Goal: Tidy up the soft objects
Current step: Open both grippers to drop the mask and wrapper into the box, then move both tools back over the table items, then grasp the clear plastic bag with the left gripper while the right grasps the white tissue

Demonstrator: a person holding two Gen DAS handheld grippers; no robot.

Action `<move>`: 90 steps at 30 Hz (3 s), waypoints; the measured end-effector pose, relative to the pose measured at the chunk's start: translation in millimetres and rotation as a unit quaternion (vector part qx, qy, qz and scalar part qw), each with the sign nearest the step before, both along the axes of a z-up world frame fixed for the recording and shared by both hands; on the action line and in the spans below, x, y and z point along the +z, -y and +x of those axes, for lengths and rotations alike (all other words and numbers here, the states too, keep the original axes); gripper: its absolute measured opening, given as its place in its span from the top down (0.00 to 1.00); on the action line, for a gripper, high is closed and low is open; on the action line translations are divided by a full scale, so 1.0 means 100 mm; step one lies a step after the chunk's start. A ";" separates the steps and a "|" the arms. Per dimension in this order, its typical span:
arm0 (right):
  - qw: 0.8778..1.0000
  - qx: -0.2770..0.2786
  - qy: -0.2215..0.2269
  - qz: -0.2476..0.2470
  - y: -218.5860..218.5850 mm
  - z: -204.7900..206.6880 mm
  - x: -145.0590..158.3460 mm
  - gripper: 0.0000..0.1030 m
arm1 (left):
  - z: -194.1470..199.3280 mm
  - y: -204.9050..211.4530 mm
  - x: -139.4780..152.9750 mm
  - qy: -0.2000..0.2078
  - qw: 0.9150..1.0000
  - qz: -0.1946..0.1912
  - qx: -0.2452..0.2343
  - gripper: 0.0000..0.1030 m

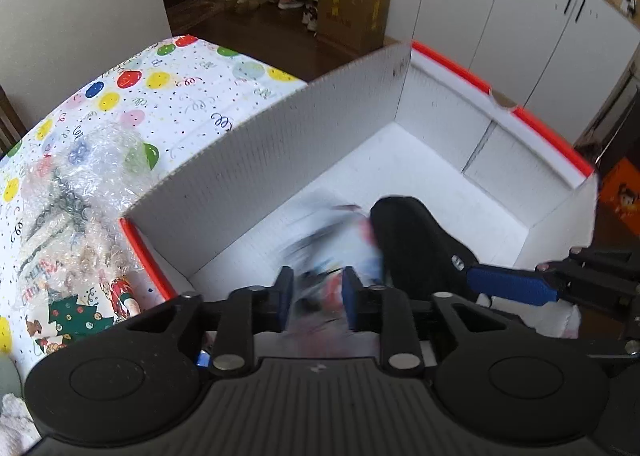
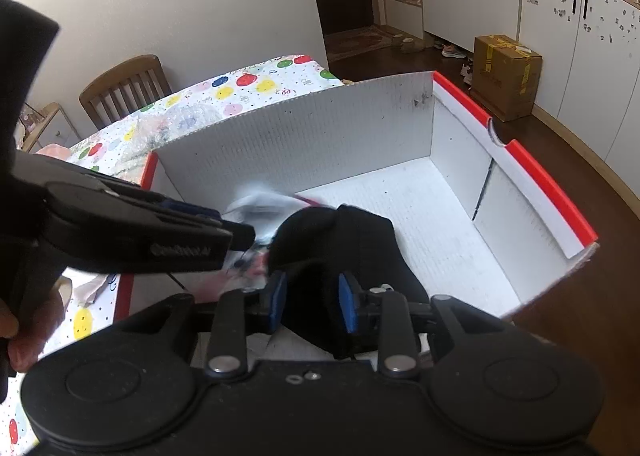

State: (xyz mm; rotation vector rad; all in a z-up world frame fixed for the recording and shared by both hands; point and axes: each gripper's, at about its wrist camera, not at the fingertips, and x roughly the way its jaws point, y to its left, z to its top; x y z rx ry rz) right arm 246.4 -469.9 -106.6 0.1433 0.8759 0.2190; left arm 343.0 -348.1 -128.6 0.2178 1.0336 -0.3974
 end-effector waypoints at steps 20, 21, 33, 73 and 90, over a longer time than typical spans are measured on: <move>0.996 0.044 0.065 0.033 -0.05 -0.36 0.58 0.42 | -0.65 -0.80 0.77 0.104 0.989 -0.086 0.065 0.28; 0.996 0.048 0.069 0.035 -0.09 -0.38 0.61 0.42 | -0.70 -0.87 0.80 0.110 0.987 -0.092 0.069 0.28; 0.992 0.063 0.098 0.052 -0.80 -0.66 0.88 0.28 | -1.28 -1.96 1.01 0.155 0.972 -0.126 0.124 0.18; 0.998 0.026 -0.025 -0.042 -2.92 0.28 -0.42 0.09 | -2.08 -4.99 0.07 0.156 0.906 -0.075 0.387 0.00; 0.996 0.008 -0.041 -0.080 -3.12 0.38 -0.61 0.34 | -1.82 -5.23 -0.39 0.084 0.905 -0.110 0.402 0.28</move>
